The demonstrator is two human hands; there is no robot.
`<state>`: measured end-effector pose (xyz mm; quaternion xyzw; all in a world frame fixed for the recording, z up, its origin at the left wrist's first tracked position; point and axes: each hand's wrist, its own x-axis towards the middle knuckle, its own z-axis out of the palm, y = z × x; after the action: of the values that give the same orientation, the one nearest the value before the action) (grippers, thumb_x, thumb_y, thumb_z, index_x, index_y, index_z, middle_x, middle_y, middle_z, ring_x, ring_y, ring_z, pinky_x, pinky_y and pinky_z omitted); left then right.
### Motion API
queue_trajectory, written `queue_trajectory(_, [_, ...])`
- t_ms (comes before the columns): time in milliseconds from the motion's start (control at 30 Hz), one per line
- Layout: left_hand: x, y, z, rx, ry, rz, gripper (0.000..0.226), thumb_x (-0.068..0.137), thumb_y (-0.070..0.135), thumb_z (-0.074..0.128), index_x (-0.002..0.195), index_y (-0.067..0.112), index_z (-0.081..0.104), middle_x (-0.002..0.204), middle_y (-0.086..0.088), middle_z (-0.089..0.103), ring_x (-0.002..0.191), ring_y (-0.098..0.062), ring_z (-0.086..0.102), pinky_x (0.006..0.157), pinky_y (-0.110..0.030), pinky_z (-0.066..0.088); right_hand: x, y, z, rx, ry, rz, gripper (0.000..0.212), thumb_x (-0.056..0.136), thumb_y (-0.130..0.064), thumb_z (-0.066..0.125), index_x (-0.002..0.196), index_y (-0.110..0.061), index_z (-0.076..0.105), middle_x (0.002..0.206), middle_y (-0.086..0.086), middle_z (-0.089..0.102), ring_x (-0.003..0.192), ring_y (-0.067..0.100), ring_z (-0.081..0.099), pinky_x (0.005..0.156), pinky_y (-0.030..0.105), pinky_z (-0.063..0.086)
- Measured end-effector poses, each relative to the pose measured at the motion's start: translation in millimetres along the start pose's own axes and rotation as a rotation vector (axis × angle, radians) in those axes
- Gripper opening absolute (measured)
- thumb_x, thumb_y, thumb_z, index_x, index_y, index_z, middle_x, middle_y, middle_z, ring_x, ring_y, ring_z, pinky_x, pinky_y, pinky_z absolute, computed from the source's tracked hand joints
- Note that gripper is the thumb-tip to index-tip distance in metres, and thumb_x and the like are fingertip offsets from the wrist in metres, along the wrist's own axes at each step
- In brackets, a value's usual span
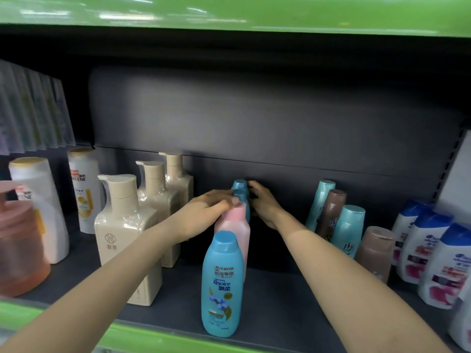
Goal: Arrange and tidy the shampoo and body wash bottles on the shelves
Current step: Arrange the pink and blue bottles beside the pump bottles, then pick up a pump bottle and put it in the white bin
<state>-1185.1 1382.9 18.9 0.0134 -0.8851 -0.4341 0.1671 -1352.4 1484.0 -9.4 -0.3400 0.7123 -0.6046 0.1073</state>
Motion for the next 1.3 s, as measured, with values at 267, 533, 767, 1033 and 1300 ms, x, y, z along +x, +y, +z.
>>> queue_trajectory(267, [-1, 4, -1, 0.002, 0.008, 0.007, 0.025, 0.093, 0.035, 0.05, 0.115, 0.032, 0.062, 0.126, 0.014, 0.053, 0.118, -0.002, 0.046, 0.098, -0.015, 0.03, 6, -2, -8, -0.081, 0.066, 0.043, 0.043, 0.089, 0.002, 0.057, 0.131, -0.008, 0.051, 0.132, 0.013, 0.056, 0.123, 0.024, 0.051, 0.097, 0.036, 0.044])
queue_trajectory(533, [-7, 16, -5, 0.052, 0.221, 0.107, 0.026, 0.093, 0.025, 0.054, 0.117, 0.017, 0.062, 0.108, 0.009, 0.062, 0.093, 0.0, 0.055, 0.074, 0.005, 0.035, -11, -29, -14, -0.352, 0.319, -0.129, 0.028, 0.084, -0.01, 0.069, 0.111, -0.003, 0.065, 0.11, 0.012, 0.067, 0.094, 0.022, 0.062, 0.084, 0.022, 0.044])
queue_trajectory(767, [-35, 35, -13, 0.083, 0.512, 0.232, 0.017, 0.088, 0.006, 0.058, 0.1, 0.017, 0.064, 0.087, 0.008, 0.065, 0.075, 0.0, 0.059, 0.068, -0.007, 0.043, -58, -92, 2, -0.28, 0.276, -0.251, 0.013, 0.087, -0.007, 0.062, 0.097, -0.009, 0.069, 0.088, 0.002, 0.067, 0.08, 0.012, 0.059, 0.079, 0.026, 0.051])
queue_trajectory(1033, [-110, 24, -48, 0.217, 0.887, 0.178, 0.014, 0.089, 0.011, 0.054, 0.096, 0.02, 0.062, 0.086, 0.009, 0.061, 0.076, -0.001, 0.055, 0.063, -0.01, 0.04, -96, -137, 63, -0.102, 0.017, -0.249, 0.014, 0.088, -0.006, 0.057, 0.097, -0.015, 0.065, 0.08, -0.001, 0.06, 0.081, 0.017, 0.059, 0.076, 0.033, 0.053])
queue_trajectory(1300, [-130, -36, -92, 0.227, 0.749, -0.113, 0.043, 0.089, 0.017, 0.059, 0.129, 0.007, 0.048, 0.128, -0.009, 0.052, 0.11, -0.017, 0.051, 0.086, -0.02, 0.036, -110, -128, 140, -0.266, -0.03, -0.148, 0.039, 0.088, -0.018, 0.063, 0.126, -0.015, 0.055, 0.113, 0.002, 0.059, 0.106, 0.018, 0.056, 0.084, 0.025, 0.042])
